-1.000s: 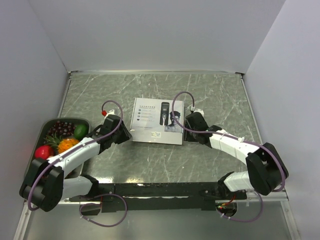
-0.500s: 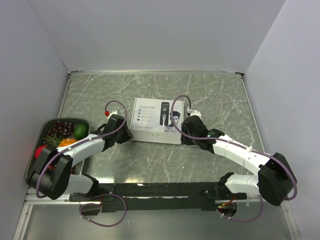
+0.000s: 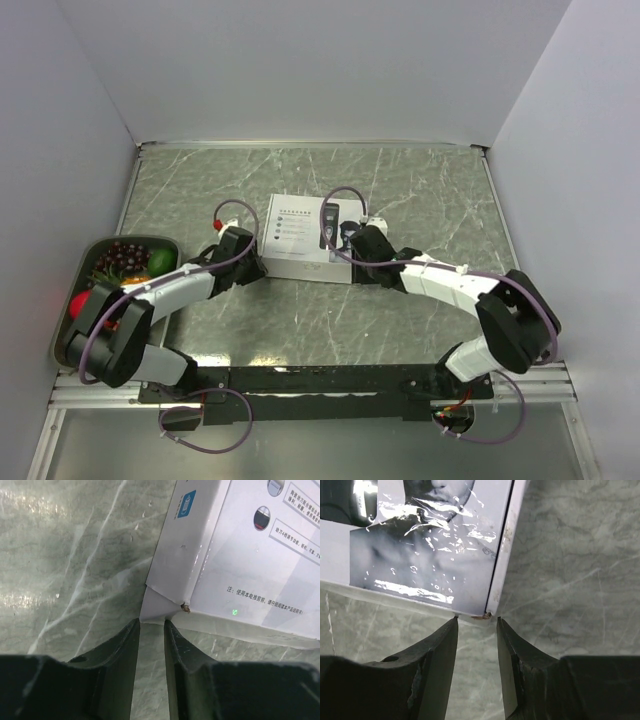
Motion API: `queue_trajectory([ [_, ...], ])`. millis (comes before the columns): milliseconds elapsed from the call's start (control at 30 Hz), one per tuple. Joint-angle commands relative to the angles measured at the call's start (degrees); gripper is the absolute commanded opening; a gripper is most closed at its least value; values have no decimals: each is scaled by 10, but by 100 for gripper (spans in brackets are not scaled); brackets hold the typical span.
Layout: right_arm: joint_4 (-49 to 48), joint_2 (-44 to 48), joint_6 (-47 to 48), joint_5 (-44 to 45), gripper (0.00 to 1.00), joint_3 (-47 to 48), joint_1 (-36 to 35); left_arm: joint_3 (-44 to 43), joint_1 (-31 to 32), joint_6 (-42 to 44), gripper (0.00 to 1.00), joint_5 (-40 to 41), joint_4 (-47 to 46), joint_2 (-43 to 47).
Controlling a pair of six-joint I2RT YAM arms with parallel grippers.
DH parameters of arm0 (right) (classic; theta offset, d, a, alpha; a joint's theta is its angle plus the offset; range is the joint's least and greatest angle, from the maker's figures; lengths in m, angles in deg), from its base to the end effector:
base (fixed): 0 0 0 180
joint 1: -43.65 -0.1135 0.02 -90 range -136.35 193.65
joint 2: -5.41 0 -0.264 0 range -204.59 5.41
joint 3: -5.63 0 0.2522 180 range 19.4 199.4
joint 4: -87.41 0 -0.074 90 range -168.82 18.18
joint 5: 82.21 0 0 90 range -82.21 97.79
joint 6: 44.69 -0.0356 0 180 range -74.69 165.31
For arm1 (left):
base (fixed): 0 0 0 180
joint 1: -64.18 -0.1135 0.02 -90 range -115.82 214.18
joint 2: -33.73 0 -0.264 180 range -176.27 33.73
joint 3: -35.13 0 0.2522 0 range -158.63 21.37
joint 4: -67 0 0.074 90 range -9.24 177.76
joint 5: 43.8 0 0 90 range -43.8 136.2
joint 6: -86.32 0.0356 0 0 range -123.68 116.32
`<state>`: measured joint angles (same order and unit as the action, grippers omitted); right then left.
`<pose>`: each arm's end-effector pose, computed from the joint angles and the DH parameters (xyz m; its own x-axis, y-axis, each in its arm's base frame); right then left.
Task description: Sort the hair-cutting tools
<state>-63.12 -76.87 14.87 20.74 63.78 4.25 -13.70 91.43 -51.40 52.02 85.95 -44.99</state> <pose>0.2208 0.1711 0.1845 -0.7976 -0.0162 -0.6030 -0.1296 0.9809 0.1451 0.2319 -0.1154 0.1643 -0.7434 -0.4451 -0.4993 -0.2287 0.8706 -0.4356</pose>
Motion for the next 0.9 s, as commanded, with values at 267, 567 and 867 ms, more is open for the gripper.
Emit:
queue_trajectory([
  [267,-25,-40,-9,38,45,40,6,-59,1,6,32,14,3,7],
  [567,3,-16,-36,-6,45,32,-35,-141,3,4,37,21,94,94],
  [867,-23,-31,-59,-17,47,28,-70,-341,-3,72,44,63,89,-59],
])
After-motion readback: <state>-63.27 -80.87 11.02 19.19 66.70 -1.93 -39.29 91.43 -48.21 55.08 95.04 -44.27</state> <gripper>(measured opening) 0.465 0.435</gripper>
